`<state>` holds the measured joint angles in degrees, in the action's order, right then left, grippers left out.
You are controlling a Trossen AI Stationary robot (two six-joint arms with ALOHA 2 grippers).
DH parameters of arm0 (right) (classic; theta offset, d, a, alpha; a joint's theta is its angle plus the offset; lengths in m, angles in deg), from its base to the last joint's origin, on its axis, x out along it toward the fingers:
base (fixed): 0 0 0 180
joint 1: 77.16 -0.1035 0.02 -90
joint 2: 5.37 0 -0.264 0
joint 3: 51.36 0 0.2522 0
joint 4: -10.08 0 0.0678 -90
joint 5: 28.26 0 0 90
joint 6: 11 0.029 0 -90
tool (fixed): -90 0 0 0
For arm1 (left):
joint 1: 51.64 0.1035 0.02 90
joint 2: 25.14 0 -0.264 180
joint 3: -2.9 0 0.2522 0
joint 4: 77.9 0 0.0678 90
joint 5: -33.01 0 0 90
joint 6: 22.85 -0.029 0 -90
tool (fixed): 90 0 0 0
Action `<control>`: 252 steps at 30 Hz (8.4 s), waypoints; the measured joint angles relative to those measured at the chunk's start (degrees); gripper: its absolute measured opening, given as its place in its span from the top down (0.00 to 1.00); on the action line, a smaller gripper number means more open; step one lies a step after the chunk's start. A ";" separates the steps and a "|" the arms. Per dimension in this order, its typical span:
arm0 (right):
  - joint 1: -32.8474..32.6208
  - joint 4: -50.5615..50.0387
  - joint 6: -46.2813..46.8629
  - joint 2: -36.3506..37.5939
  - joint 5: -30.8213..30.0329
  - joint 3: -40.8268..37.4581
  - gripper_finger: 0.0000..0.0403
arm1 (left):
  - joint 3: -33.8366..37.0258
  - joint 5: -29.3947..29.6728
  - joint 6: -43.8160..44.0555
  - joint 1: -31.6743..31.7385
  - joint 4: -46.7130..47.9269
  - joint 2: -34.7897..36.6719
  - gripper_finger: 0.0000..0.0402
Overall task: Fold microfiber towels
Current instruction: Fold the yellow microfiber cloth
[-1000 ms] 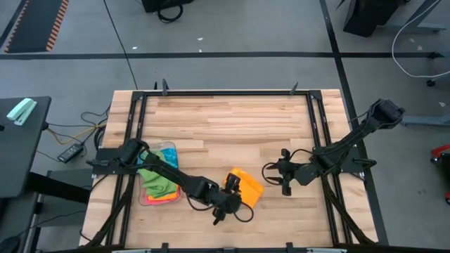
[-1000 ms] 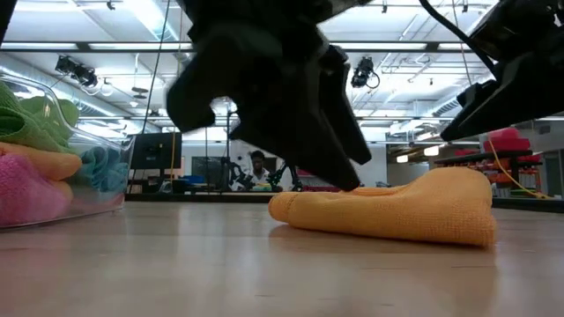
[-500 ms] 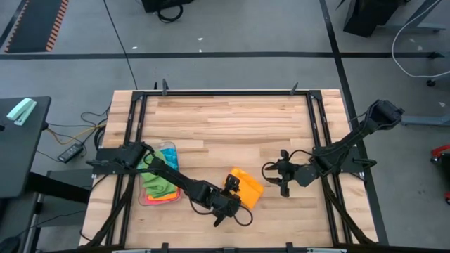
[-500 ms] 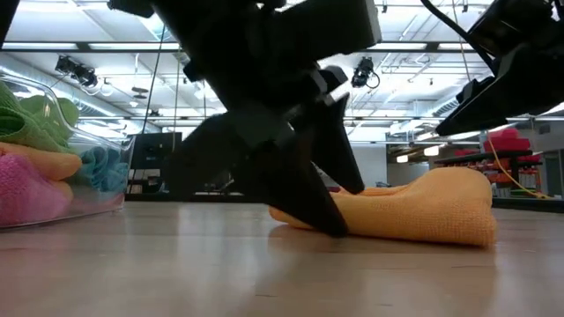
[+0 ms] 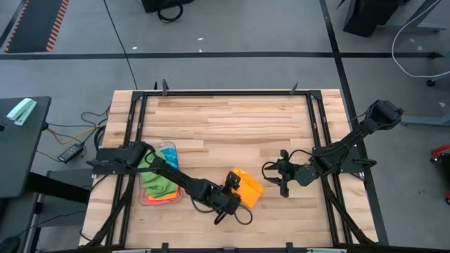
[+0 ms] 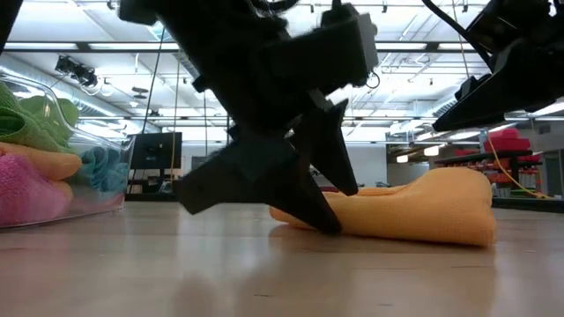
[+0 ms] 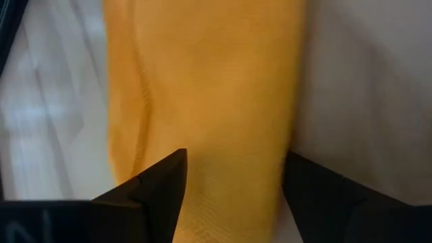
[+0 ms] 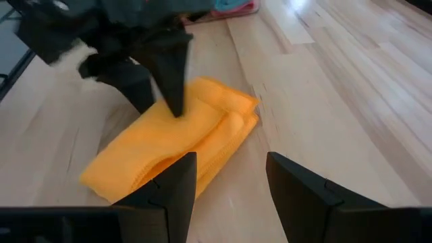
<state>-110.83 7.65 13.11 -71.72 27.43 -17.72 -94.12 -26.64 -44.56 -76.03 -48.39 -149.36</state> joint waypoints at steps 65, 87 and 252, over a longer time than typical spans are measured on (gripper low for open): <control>0.81 -4.82 3.74 -32.69 -0.57 16.28 0.53 | -0.03 -13.40 9.39 -6.54 16.50 10.10 0.75; -1.63 -17.32 -4.22 -44.17 8.35 40.40 0.53 | 0.41 -10.35 25.62 -6.99 14.27 7.73 0.44; -5.11 -1.22 -1.55 -38.45 -3.26 27.71 0.54 | -7.06 -25.90 2.72 7.25 2.25 2.97 0.44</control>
<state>-115.95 6.43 11.56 -110.17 24.17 9.99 -101.18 -52.54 -41.84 -68.78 -46.15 -146.39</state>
